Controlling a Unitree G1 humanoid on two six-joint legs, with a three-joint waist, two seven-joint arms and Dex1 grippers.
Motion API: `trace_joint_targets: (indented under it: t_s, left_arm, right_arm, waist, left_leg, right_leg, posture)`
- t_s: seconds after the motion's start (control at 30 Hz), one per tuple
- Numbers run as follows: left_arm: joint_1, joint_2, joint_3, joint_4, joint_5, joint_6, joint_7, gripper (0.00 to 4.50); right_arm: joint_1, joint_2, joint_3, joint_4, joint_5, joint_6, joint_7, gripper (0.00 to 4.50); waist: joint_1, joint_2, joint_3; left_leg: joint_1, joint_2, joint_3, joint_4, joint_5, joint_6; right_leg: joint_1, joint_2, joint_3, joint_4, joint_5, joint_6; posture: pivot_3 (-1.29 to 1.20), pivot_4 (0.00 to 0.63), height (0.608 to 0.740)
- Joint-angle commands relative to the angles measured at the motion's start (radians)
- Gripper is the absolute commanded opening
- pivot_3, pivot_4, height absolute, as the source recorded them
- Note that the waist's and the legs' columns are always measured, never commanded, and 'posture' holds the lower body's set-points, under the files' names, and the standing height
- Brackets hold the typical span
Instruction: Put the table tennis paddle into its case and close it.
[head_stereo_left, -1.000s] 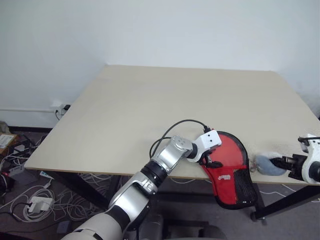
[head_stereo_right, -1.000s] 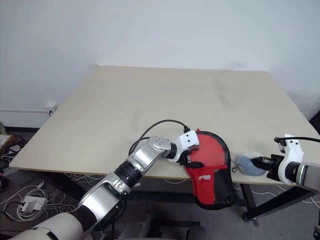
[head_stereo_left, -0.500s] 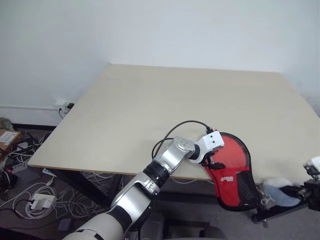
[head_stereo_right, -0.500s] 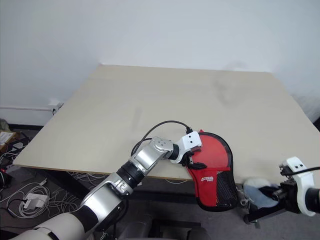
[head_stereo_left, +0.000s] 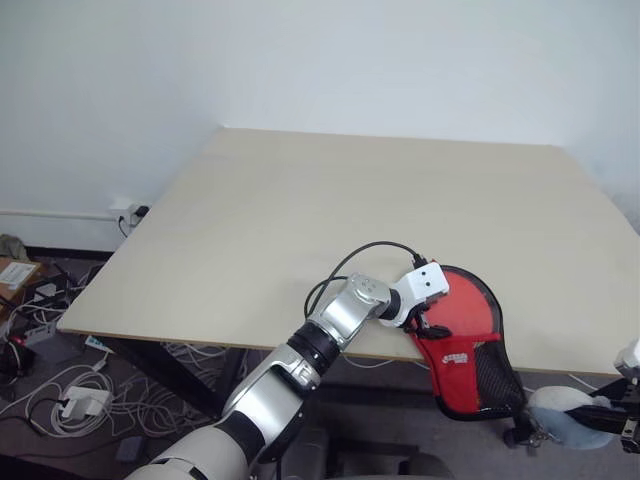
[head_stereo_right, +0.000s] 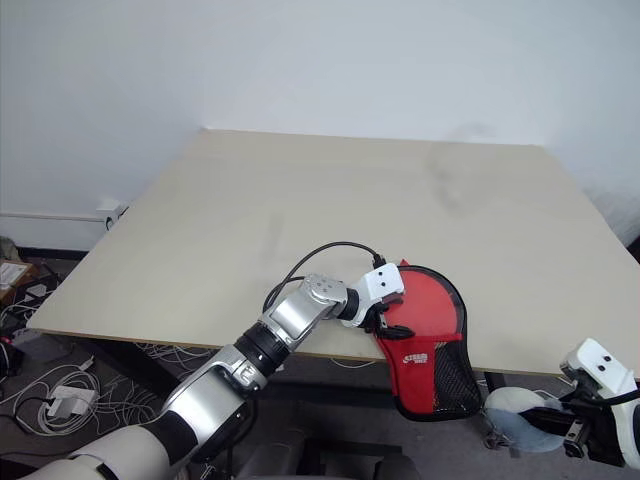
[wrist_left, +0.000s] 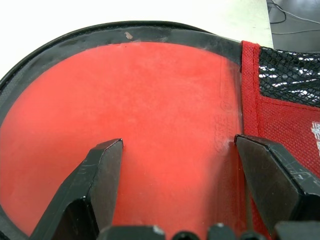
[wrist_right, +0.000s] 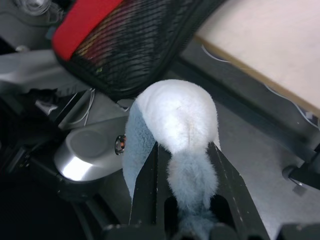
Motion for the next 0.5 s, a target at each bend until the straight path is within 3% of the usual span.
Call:
trace_joint_targets:
  t_s: [0.03,0.07,0.1,0.37,0.5]
  left_arm:
    - [0.005,0.018,-0.019,0.053,0.042,0.019,0.004,3.78]
    - [0.004,0.019,-0.018,0.055,0.042,0.018,0.004,3.78]
    - [0.004,0.020,-0.018,0.056,0.042,0.017,0.003,3.78]
    - [-0.006,0.026,-0.006,0.064,0.038,0.012,0.000,3.78]
    - [-0.021,0.033,0.015,0.074,0.029,0.006,-0.001,3.78]
  right_arm:
    - [0.000,0.003,0.006,-0.014,-0.036,-0.017,-0.004,0.03]
    - [-0.010,0.007,0.001,-0.011,-0.029,-0.012,-0.006,0.03]
    - [-0.030,0.010,-0.001,0.001,-0.026,0.005,-0.025,0.74]
    - [-0.133,0.024,-0.068,0.033,0.040,0.087,-0.049,3.50]
    - [-0.190,0.040,-0.104,0.035,0.072,0.124,-0.064,3.50]
  waist:
    - [0.001,0.000,0.000]
    - [0.001,0.000,0.000]
    - [0.001,0.000,0.000]
    - [-0.002,0.000,0.000]
    - [-0.006,-0.001,0.000]
  left_leg:
    - [0.000,0.000,0.000,0.000,0.000,0.000]
    - [0.000,0.000,0.000,0.000,0.000,0.000]
    - [0.000,0.000,0.000,0.000,0.000,0.000]
    - [0.000,0.000,0.000,0.001,0.000,0.000]
    - [0.000,0.001,0.000,0.001,0.000,0.000]
  right_leg:
    - [0.000,0.000,0.000,0.000,0.000,0.000]
    - [0.000,0.000,0.000,0.000,0.000,-0.001]
    - [0.000,0.000,0.000,0.000,0.000,-0.001]
    - [0.000,0.000,0.000,0.000,0.000,-0.001]
    - [0.001,0.000,0.000,0.000,0.000,-0.001]
  posture:
    - [0.00,0.000,0.715]
    - [0.00,0.000,0.715]
    - [0.00,0.000,0.715]
    - [0.00,0.000,0.715]
    - [0.00,0.000,0.715]
